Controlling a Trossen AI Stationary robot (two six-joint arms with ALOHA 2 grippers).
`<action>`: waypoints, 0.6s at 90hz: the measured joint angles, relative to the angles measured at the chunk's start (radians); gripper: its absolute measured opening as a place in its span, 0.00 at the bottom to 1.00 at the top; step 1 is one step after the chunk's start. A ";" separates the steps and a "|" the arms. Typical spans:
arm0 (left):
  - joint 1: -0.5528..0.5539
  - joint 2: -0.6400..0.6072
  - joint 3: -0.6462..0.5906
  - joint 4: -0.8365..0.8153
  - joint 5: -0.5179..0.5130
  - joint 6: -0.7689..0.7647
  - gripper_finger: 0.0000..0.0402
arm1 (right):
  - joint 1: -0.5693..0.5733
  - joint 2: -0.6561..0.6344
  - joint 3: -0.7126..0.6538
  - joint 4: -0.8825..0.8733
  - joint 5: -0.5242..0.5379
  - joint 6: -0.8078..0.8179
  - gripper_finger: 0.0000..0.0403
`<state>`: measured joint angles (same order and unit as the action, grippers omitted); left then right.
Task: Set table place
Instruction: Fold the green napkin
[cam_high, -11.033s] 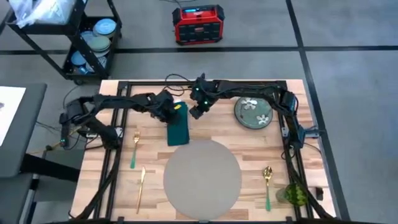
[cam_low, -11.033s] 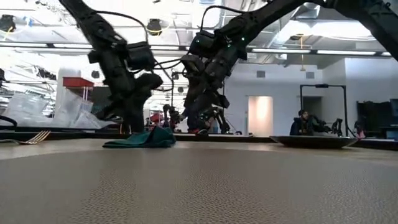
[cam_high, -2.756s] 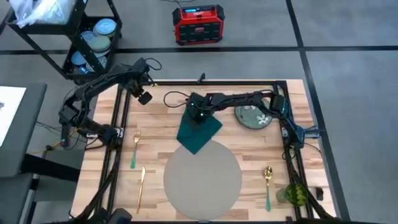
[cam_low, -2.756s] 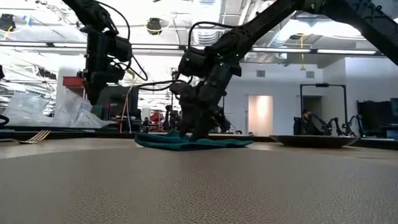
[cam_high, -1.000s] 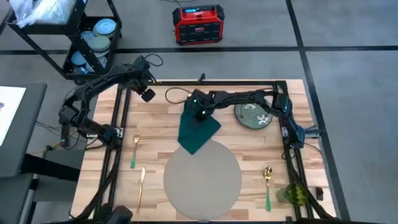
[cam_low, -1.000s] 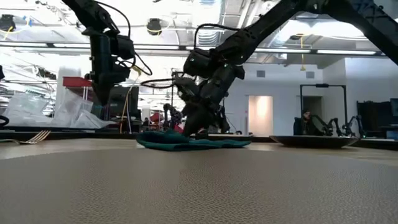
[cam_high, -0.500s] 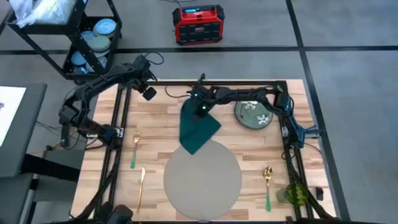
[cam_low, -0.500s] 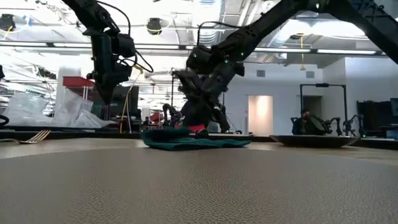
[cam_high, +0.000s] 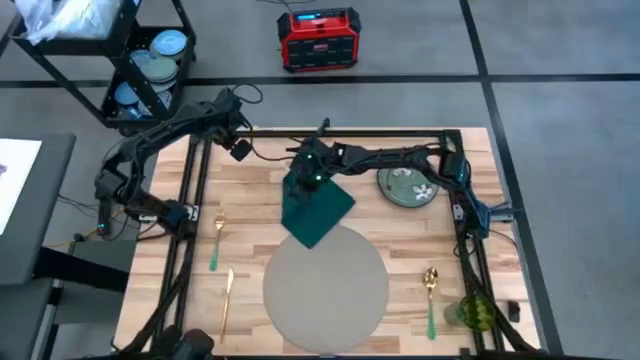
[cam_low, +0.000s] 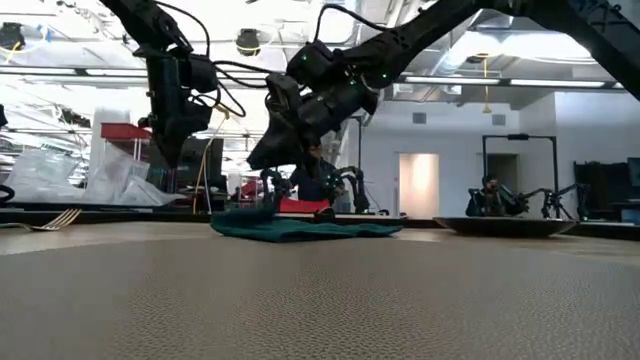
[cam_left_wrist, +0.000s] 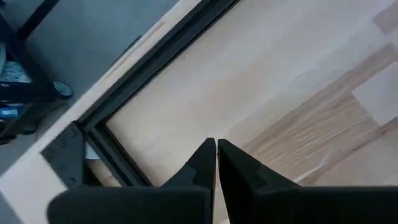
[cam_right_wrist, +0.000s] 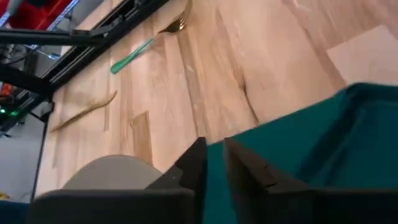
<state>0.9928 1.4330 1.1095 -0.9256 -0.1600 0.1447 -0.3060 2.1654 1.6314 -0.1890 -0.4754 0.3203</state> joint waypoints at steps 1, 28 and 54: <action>0.000 0.000 0.000 0.000 0.003 -0.003 0.00 | -0.001 0.000 0.000 0.000 0.003 0.000 0.19; -0.010 0.000 0.000 -0.019 0.059 -0.109 0.00 | -0.007 0.000 -0.004 -0.211 0.040 0.082 0.42; -0.043 0.000 0.000 -0.053 0.098 -0.112 0.00 | 0.061 0.082 -0.048 -0.106 0.011 0.151 0.43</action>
<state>0.9497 1.4334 1.1095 -0.9785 -0.0621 0.0324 -0.2446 2.2475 1.5834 -0.2948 -0.4640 0.4714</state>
